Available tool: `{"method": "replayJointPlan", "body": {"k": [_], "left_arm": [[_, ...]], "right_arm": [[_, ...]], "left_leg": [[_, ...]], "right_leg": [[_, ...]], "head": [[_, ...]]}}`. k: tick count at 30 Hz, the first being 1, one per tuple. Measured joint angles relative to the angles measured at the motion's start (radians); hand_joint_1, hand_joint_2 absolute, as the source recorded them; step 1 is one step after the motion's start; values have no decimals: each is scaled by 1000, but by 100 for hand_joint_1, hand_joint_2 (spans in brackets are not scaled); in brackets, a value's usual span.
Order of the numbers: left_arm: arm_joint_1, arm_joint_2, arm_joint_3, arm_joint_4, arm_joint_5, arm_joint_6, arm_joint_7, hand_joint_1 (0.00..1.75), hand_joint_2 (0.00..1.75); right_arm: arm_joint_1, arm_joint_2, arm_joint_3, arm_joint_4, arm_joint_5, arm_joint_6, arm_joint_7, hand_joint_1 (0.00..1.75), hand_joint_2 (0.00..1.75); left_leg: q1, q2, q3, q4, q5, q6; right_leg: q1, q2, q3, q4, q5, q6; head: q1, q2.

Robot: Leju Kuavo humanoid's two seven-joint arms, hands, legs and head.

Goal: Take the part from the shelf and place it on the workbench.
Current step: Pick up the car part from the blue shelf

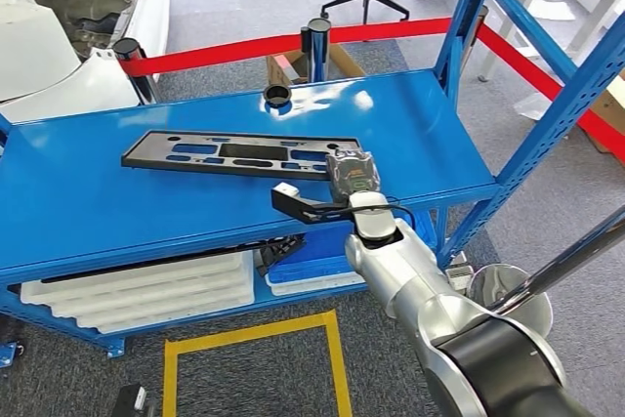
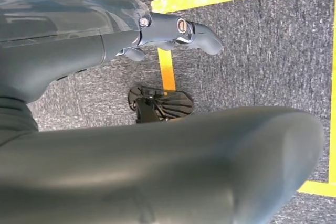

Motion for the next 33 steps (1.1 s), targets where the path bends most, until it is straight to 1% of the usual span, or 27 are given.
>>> {"method": "replayJointPlan", "body": {"k": [7,16,20,23,26,31,33], "left_arm": [[-1,0,-20,0,-3,-18,-66,0,0],[-5,0,-47,0,-4,0,-44,0,0],[-6,0,-53,0,-3,7,-67,0,0],[-8,0,-53,0,-1,5,-95,0,0],[-11,0,-51,0,0,14,-95,0,0],[-11,0,-25,0,0,11,-102,0,0],[-10,0,-16,0,0,17,-106,0,0]], "right_arm": [[8,-17,-8,-11,4,-17,5,175,175],[23,-33,-12,-64,4,-51,-36,175,175],[37,-31,-9,-170,-4,-43,-70,175,175],[62,-29,0,-318,-30,-3,-100,175,175],[96,-22,15,-479,-121,39,-148,175,175],[170,6,48,-744,-428,88,-242,175,175],[206,17,62,-842,-578,107,-289,175,175]], "left_leg": [[0,0,1,0,0,0],[0,0,0,0,0,0],[0,0,0,0,0,0],[0,0,-1,0,0,0],[1,0,-2,0,0,0],[1,0,-3,0,0,0],[1,0,-3,0,0,0]], "right_leg": [[0,0,1,0,0,0],[-1,0,0,0,0,0],[-1,0,0,0,0,0],[0,0,-1,0,0,0],[0,0,-2,0,0,0],[0,0,-3,0,0,0],[0,0,-3,0,0,0]], "head": [[0,0],[0,0],[0,0],[0,0],[0,0],[0,0],[0,0]]}}
